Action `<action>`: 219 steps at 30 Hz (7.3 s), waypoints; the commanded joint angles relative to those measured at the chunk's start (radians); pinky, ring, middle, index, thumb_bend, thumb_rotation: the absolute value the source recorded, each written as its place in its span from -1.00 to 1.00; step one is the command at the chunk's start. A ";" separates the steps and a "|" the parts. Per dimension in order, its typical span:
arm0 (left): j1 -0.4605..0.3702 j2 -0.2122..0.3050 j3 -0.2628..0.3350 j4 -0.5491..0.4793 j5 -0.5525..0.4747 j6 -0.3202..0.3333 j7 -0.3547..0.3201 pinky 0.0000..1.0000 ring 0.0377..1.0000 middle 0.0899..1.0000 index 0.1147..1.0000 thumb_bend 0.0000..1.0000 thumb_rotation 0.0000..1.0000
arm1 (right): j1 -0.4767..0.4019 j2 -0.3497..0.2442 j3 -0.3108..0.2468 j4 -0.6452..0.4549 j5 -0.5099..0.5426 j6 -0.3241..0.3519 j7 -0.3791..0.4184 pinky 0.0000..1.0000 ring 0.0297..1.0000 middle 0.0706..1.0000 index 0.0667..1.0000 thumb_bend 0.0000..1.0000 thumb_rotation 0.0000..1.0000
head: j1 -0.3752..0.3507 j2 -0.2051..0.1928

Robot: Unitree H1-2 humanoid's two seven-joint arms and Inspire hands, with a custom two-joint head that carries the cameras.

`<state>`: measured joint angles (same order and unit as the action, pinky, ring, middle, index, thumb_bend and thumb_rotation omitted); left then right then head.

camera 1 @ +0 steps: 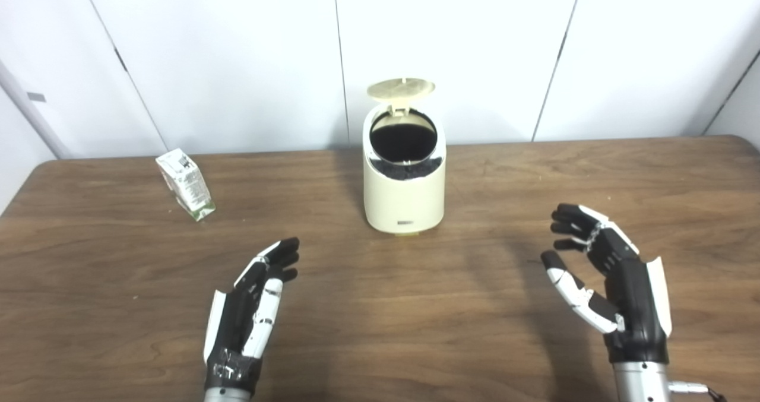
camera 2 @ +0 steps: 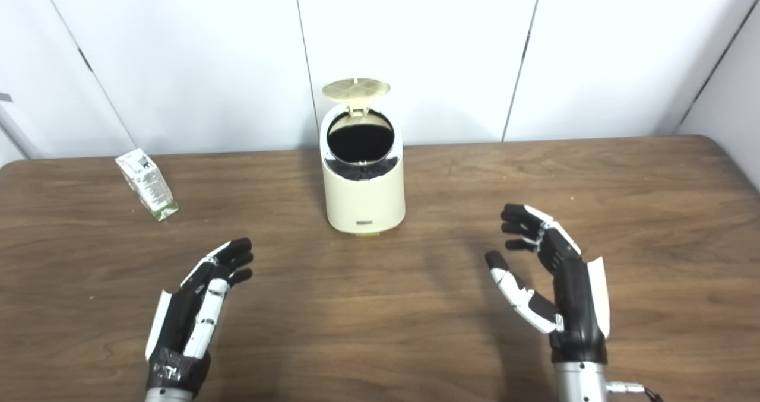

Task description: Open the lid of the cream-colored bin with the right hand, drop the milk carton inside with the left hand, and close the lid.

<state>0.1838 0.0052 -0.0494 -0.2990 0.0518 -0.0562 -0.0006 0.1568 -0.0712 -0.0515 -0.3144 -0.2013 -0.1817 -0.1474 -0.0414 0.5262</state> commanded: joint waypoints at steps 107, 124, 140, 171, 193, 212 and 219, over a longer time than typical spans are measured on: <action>-0.561 0.326 0.224 0.367 0.197 0.254 0.131 0.75 0.92 0.97 1.00 0.96 -0.16 | -0.033 -0.131 -0.177 0.223 0.178 -0.073 0.082 0.15 0.33 0.34 0.31 -0.48 -0.35 | 0.569 -0.165; -0.621 0.374 0.199 0.437 0.250 0.331 0.131 0.60 0.85 0.93 1.00 1.00 -0.19 | -0.022 -0.129 -0.175 0.223 0.187 -0.073 0.092 0.17 0.31 0.31 0.31 -0.47 -0.40 | 0.555 -0.168; -0.698 0.420 0.138 0.595 0.266 0.379 0.073 0.32 0.66 0.84 0.89 1.00 -0.29 | -0.010 -0.131 -0.181 0.211 0.200 -0.075 0.101 0.19 0.30 0.30 0.31 -0.48 -0.44 | 0.535 -0.160; -0.737 0.299 0.284 0.849 0.133 -0.055 0.401 -0.04 0.04 -0.03 -0.09 0.20 -0.96 | 0.006 -0.124 -0.167 0.165 0.173 -0.005 0.100 0.19 0.28 0.28 0.26 -0.50 -0.60 | 0.500 -0.158; -0.745 0.246 0.359 0.771 -0.011 -0.071 0.428 -0.04 -0.07 -0.09 -0.21 0.04 -1.00 | -0.014 -0.082 -0.124 0.182 0.117 -0.016 0.082 0.12 0.26 0.30 0.24 -0.54 -0.68 | 0.393 -0.152; -0.527 0.175 0.248 0.240 0.018 -0.287 0.290 -0.10 -0.08 -0.15 -0.19 0.01 -1.00 | -0.098 0.016 -0.009 0.296 -0.034 -0.135 0.008 0.11 0.32 0.36 0.32 -0.78 -0.66 | 0.108 -0.131; -0.490 0.131 0.200 0.148 0.077 -0.357 0.246 0.23 -0.04 -0.17 -0.18 0.00 -1.00 | -0.100 0.042 0.032 0.269 -0.075 -0.106 -0.011 0.14 0.32 0.34 0.32 -0.70 -0.99 | 0.069 -0.114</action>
<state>-0.2792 0.1299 0.1536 -0.0966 0.1121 -0.3614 0.2463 0.0370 -0.0817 -0.0491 -0.0820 -0.2599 -0.2734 -0.1450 0.0322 0.4096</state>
